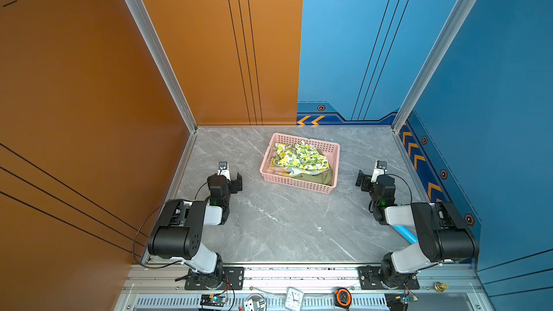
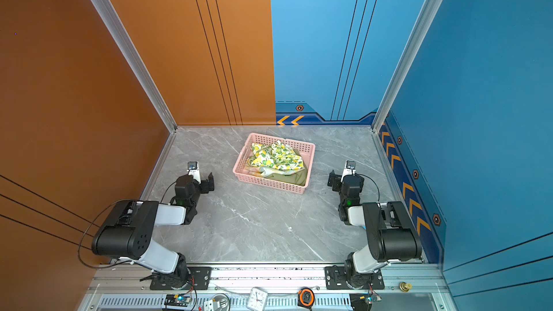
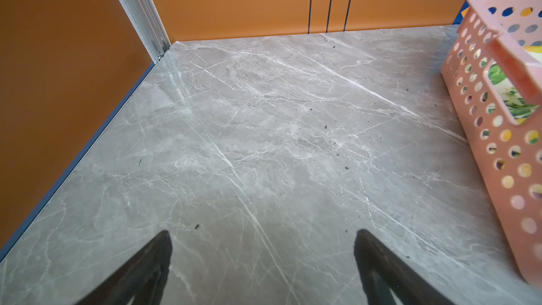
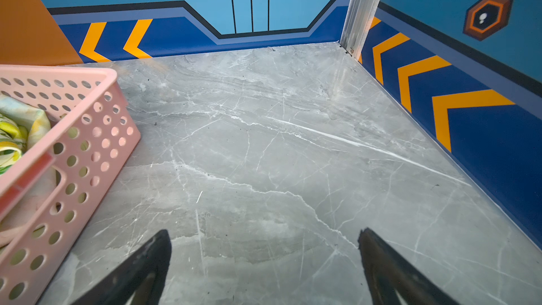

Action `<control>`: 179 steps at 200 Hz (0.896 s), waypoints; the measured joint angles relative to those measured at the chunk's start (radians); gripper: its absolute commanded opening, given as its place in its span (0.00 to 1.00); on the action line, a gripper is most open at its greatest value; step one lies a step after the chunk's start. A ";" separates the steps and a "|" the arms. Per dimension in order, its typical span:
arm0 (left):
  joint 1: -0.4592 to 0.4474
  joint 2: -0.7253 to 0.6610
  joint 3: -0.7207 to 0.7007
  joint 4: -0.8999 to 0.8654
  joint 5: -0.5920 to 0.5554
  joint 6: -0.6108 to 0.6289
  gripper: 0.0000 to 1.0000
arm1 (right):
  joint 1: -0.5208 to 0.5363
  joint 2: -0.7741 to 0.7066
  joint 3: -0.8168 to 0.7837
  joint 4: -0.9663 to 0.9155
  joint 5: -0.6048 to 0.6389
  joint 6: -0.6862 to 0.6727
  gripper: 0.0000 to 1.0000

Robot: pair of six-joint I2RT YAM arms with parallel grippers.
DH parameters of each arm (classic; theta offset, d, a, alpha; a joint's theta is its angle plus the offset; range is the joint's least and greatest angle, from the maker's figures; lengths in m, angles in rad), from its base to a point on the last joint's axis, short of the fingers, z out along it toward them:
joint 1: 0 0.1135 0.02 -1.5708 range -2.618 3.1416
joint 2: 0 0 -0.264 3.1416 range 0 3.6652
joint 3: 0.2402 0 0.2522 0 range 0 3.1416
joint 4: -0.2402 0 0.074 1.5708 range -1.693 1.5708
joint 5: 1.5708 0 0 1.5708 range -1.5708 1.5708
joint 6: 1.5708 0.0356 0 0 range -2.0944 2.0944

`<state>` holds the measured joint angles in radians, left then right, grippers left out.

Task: Fold and stack skirts
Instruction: Move the skirt to the top-right of the table.

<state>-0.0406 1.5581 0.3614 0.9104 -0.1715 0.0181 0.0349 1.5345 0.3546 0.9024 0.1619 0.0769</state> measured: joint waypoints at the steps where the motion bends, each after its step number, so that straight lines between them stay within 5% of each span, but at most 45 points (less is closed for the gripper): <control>1: 0.000 0.000 0.000 0.000 0.000 0.000 0.98 | 0.000 0.000 0.000 0.000 0.000 0.000 1.00; 141: -0.010 0.000 0.000 -0.003 -0.021 0.000 0.98 | 0.007 -0.006 0.000 -0.009 0.023 0.000 1.00; 179: -0.046 -0.082 0.131 -0.246 -0.116 -0.003 0.98 | 0.032 -0.133 0.082 -0.218 0.113 0.009 1.00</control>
<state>-0.0868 1.4757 0.4923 0.6640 -0.2871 0.0151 0.0669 1.4014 0.4366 0.6842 0.2745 0.0860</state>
